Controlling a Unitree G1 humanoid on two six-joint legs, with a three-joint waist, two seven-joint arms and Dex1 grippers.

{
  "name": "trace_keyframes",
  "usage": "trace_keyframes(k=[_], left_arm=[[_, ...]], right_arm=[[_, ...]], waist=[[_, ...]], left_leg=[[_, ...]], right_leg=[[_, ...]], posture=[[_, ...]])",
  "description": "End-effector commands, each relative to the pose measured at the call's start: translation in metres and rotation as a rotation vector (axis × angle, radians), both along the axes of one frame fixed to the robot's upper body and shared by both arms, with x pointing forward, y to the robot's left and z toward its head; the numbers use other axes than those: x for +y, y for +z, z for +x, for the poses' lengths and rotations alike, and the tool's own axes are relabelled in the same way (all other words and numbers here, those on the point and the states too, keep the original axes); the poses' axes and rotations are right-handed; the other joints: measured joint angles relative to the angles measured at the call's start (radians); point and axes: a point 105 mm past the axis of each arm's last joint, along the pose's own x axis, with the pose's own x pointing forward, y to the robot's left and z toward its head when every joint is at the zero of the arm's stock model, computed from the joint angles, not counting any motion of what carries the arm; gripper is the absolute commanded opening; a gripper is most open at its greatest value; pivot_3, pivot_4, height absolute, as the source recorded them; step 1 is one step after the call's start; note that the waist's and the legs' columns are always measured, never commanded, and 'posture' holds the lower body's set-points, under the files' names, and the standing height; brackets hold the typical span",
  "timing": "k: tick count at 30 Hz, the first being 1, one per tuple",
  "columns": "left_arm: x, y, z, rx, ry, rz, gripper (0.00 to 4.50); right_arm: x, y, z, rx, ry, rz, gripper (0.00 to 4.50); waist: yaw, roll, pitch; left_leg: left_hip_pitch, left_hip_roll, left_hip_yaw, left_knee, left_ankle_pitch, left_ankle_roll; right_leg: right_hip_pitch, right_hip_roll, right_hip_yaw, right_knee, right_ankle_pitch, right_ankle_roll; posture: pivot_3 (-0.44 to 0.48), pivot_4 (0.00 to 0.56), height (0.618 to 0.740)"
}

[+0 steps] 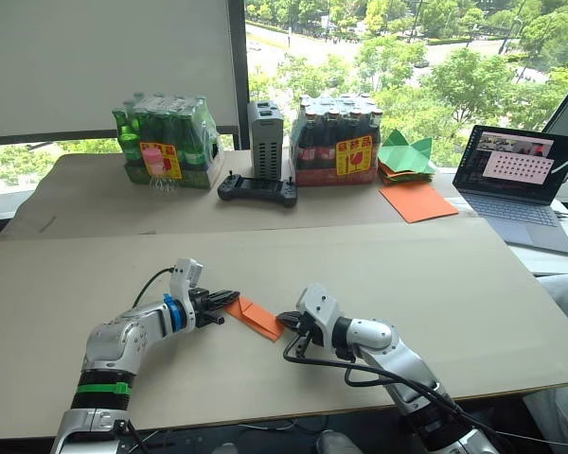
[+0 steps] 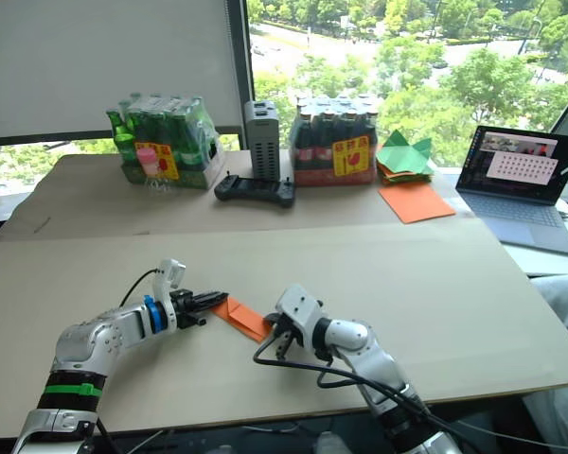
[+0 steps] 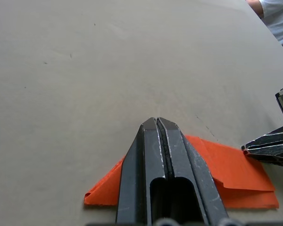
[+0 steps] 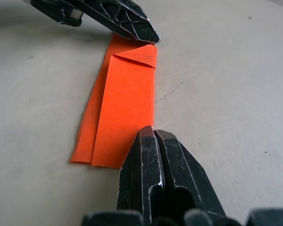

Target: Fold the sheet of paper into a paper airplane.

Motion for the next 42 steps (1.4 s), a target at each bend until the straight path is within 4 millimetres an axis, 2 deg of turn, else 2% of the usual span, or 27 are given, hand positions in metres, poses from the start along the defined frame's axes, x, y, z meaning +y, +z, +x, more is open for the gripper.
trace_keyframes(k=[1,6,12,15,19,21,24,26,38,41,42], left_arm=[[0.004,-0.014,-0.004,0.049,0.021,0.043,0.00],[0.004,-0.006,-0.001,0.042,0.035,0.008,0.00],[0.010,0.011,0.006,0.001,0.068,-0.035,0.00],[0.013,0.025,0.011,-0.025,0.088,-0.065,0.00],[0.016,0.046,0.015,-0.062,0.110,-0.107,0.00],[0.018,0.058,0.016,-0.084,0.121,-0.134,0.00],[0.022,0.072,0.016,-0.107,0.131,-0.159,0.00],[0.023,0.078,0.014,-0.115,0.136,-0.165,0.00],[0.035,0.077,-0.005,-0.104,0.179,-0.152,0.00],[0.038,0.077,-0.008,-0.105,0.192,-0.155,0.00],[0.038,0.077,-0.008,-0.105,0.194,-0.155,0.00]], right_arm=[[-0.012,-0.026,-0.003,0.085,-0.045,-0.060,0.04],[-0.010,0.012,0.015,-0.016,-0.096,0.084,0.04],[-0.005,0.077,0.031,-0.210,-0.106,0.269,0.04],[0.004,0.111,0.024,-0.279,-0.050,0.390,0.04],[0.017,0.132,0.008,-0.283,0.050,0.440,0.04],[0.025,0.129,-0.006,-0.278,0.143,0.399,0.04],[0.030,0.112,-0.022,-0.269,0.254,0.297,0.04],[0.030,0.104,-0.026,-0.258,0.278,0.269,0.04],[0.025,0.068,-0.028,-0.147,0.309,0.140,0.04],[0.023,0.061,-0.029,-0.125,0.314,0.114,0.89],[0.023,0.061,-0.029,-0.125,0.313,0.113,1.29]], waist=[[0.000,0.000,0.000],[0.000,0.000,0.000],[-0.002,0.000,0.002],[-0.001,-0.001,0.002],[0.003,-0.001,0.002],[0.005,-0.001,0.002],[0.010,-0.002,0.003],[0.010,-0.002,0.003],[0.005,-0.003,0.003],[0.008,-0.003,0.004],[0.009,-0.003,0.004]], left_leg=[[0.000,0.000,0.000,0.000,0.000,0.000],[0.000,0.000,0.000,0.000,0.000,0.000],[-0.004,0.000,0.000,0.000,0.000,0.000],[-0.006,0.000,0.000,-0.002,0.000,0.000],[-0.021,0.000,-0.001,-0.001,0.000,0.000],[-0.022,-0.001,-0.001,-0.001,0.000,0.000],[-0.022,-0.002,-0.001,-0.001,0.000,0.000],[-0.022,-0.002,-0.001,-0.001,0.000,0.000],[-0.021,-0.002,-0.002,0.000,0.000,0.000],[-0.021,-0.002,-0.001,0.001,0.000,0.000],[-0.021,-0.002,-0.001,0.000,0.000,0.000]], right_leg=[[0.000,0.000,0.000,0.000,0.000,0.000],[0.000,0.000,0.000,0.000,0.000,0.000],[-0.004,0.000,0.000,0.000,0.000,0.000],[-0.008,0.000,0.000,0.000,0.001,-0.001],[-0.022,0.000,0.000,0.003,0.006,-0.009],[-0.022,-0.002,-0.001,0.003,0.006,-0.009],[-0.022,-0.003,-0.002,0.001,0.006,-0.008],[-0.022,-0.004,-0.002,0.002,0.006,-0.008],[-0.022,-0.003,-0.002,0.003,0.006,-0.008],[-0.021,-0.003,-0.002,0.002,0.006,-0.008],[-0.021,-0.003,-0.002,0.002,0.006,-0.008]], posture=[[0.000,0.150,0.740],[0.000,0.150,0.740],[0.000,0.150,0.740],[0.000,0.150,0.740],[0.000,0.150,0.740],[0.000,0.150,0.740],[0.000,0.150,0.740],[0.000,0.150,0.740],[0.000,0.150,0.740],[0.000,0.150,0.740],[0.000,0.150,0.740]])
